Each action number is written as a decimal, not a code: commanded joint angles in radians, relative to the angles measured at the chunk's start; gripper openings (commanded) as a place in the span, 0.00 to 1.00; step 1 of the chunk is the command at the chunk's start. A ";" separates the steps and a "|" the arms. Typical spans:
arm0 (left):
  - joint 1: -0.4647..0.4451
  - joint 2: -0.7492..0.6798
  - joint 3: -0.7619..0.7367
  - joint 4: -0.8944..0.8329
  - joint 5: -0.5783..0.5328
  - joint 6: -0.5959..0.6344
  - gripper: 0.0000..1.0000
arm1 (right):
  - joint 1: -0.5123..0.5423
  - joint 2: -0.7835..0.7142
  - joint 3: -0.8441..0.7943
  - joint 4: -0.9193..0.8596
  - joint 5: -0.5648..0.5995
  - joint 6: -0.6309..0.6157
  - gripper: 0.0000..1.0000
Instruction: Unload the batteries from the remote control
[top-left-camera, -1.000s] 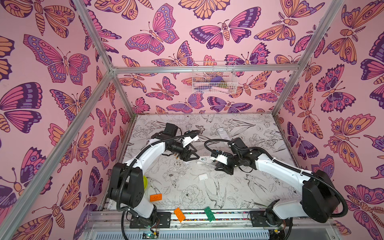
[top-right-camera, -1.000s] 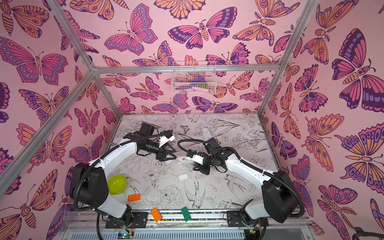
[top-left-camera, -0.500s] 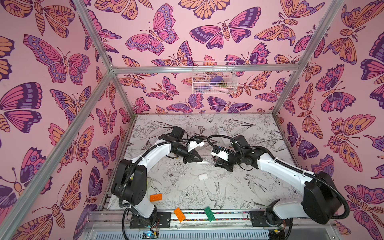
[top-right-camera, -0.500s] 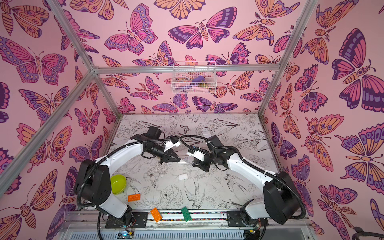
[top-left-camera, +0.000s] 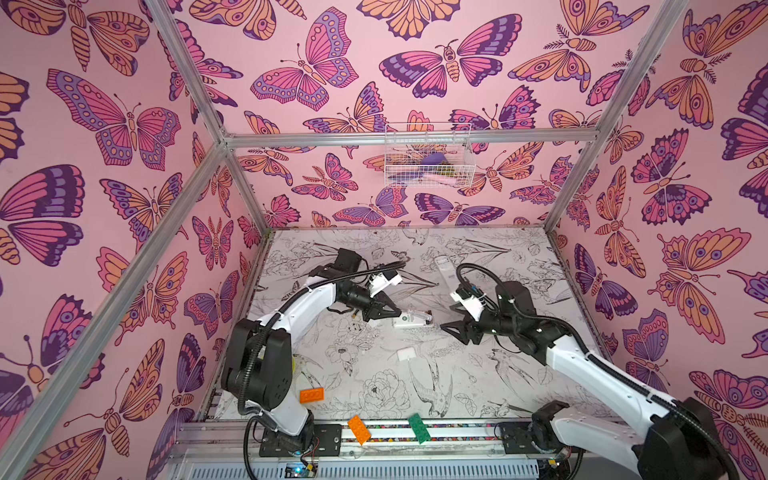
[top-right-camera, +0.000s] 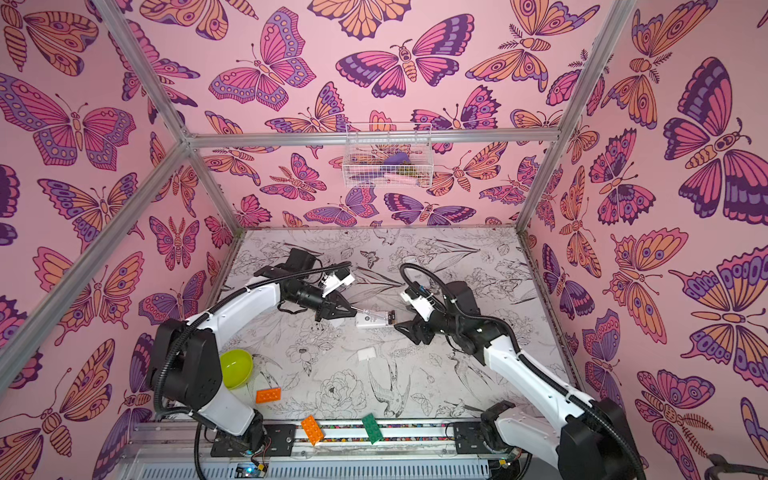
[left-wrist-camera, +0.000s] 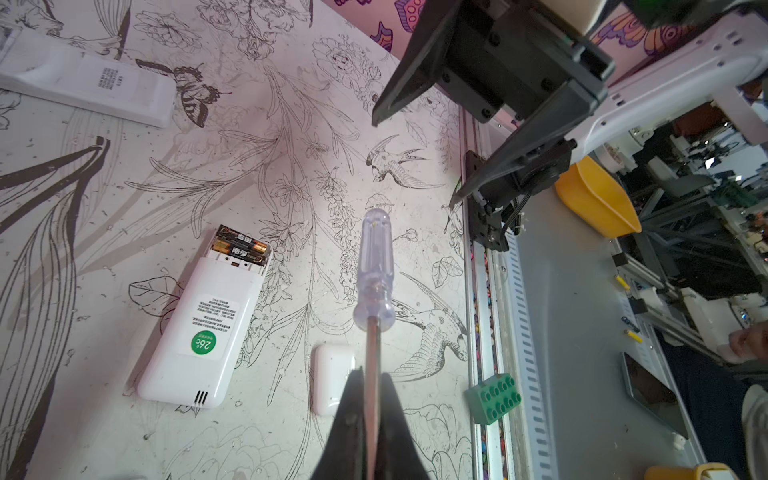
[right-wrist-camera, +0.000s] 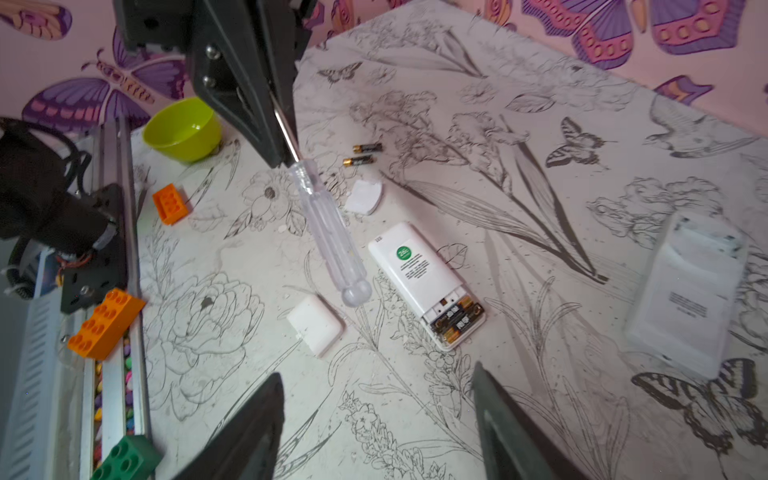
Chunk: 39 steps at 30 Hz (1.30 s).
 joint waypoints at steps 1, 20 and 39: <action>0.026 -0.037 0.007 0.075 0.100 -0.103 0.00 | -0.007 -0.039 -0.064 0.242 0.119 0.291 0.99; 0.040 -0.039 -0.116 0.604 0.299 -0.680 0.00 | -0.010 0.204 0.079 0.555 -0.115 0.820 0.92; -0.036 0.022 -0.082 0.657 0.387 -0.805 0.00 | -0.002 0.336 0.128 0.705 -0.377 0.549 0.51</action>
